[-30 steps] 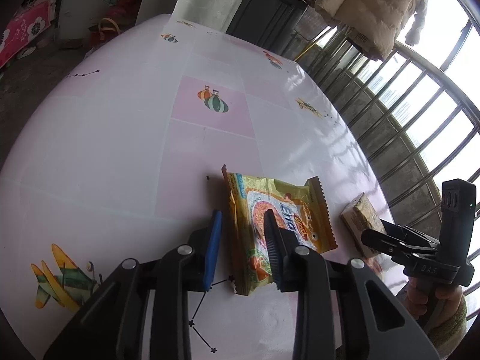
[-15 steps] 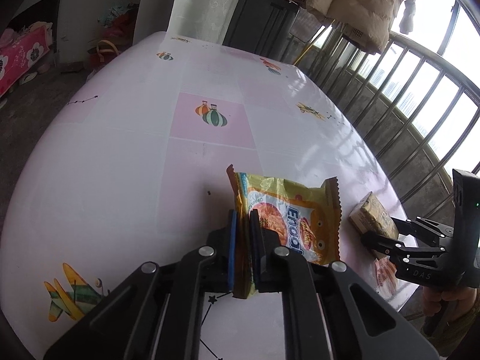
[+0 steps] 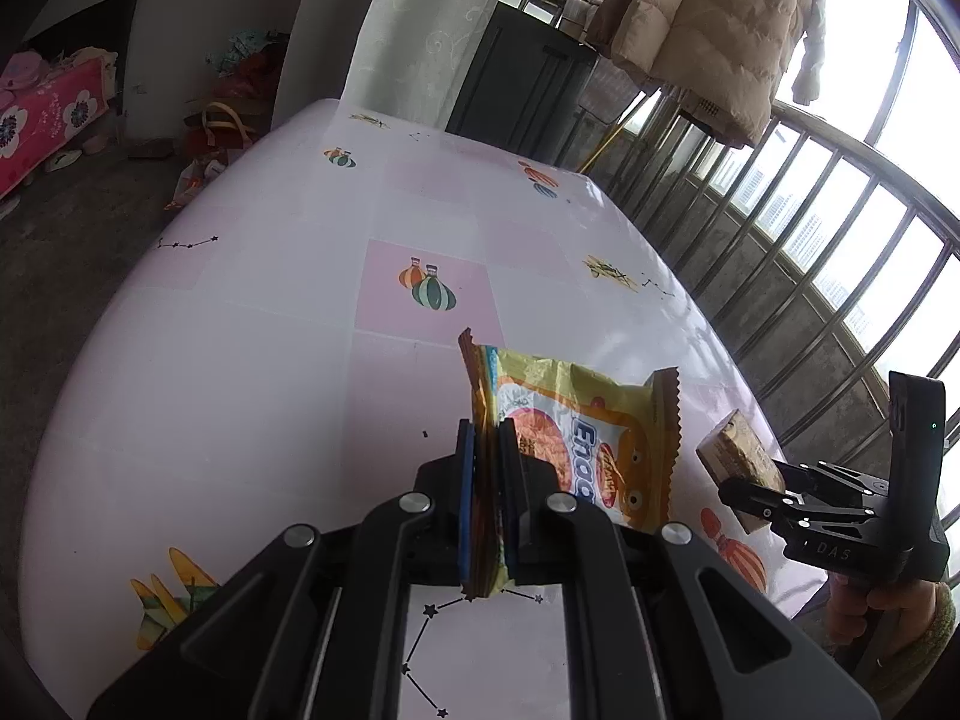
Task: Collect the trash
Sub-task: 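Grasp the gold LOVE tissue pack with the right tool while the left tool holds the packet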
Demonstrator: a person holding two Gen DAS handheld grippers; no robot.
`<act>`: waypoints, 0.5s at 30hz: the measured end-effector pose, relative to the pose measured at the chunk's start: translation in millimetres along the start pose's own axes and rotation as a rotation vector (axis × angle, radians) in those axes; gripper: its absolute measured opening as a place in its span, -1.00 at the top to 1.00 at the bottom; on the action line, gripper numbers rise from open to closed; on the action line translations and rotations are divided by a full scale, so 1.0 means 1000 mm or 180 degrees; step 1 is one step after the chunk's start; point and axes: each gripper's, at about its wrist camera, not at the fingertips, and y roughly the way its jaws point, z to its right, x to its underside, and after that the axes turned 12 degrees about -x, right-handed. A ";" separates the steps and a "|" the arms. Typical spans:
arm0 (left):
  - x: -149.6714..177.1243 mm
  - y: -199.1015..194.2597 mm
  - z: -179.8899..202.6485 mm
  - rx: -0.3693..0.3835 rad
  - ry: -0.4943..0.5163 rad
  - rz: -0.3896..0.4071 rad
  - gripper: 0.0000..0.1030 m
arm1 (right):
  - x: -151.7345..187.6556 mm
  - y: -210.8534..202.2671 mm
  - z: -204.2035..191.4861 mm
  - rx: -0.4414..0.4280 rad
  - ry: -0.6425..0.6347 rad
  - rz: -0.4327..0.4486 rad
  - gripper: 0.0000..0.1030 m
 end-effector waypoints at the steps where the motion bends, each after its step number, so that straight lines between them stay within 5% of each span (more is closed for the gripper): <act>1: -0.001 -0.001 0.000 0.0004 -0.0002 0.0012 0.87 | -0.001 -0.003 0.002 -0.0005 0.0020 0.0021 -0.03; 15: -0.002 -0.009 0.001 0.0019 -0.0027 0.0097 0.87 | -0.005 -0.017 0.010 -0.0096 0.0206 0.0156 -0.02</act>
